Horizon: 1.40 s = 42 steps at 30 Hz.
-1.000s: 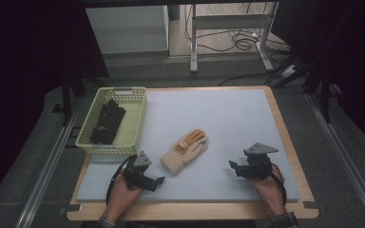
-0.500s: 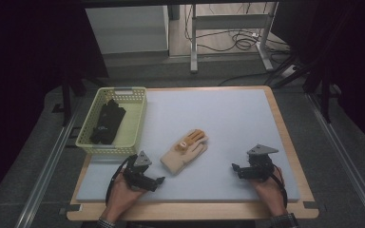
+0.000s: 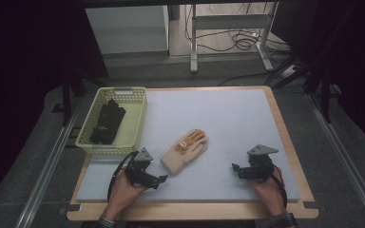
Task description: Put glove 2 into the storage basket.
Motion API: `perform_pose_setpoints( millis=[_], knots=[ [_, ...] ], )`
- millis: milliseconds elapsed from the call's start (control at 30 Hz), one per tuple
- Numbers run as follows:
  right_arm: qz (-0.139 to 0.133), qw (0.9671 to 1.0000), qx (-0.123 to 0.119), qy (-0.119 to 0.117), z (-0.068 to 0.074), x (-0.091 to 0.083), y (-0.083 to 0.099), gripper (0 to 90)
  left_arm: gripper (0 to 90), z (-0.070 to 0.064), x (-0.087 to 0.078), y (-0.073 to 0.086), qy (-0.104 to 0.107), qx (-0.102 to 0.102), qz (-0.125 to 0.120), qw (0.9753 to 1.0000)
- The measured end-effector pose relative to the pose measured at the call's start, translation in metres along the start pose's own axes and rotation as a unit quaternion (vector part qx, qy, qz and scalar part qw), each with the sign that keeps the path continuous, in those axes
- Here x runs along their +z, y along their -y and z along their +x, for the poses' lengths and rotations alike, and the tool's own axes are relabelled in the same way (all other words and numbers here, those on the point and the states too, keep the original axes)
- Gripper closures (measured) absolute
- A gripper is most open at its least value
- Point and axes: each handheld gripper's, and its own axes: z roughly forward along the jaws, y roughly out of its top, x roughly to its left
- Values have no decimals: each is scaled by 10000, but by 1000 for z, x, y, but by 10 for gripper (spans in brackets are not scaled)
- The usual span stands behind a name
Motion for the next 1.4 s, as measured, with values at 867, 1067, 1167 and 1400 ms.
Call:
perform_pose_setpoints(
  millis=[867,1067,1167,1400],
  knots=[
    [2,10000,2,-3,0,0,0,155,44,-7,94,-96,-134,581,1082,9923],
    [4,10000,3,-3,0,0,0,155,377,-11,83,-95,-54,534,966,9939],
    [6,10000,4,-2,0,0,0,155,496,-18,81,-95,-154,504,989,9937],
    [6,10000,4,-3,0,0,0,155,569,-17,75,-100,-156,472,1037,9934]
  ],
)
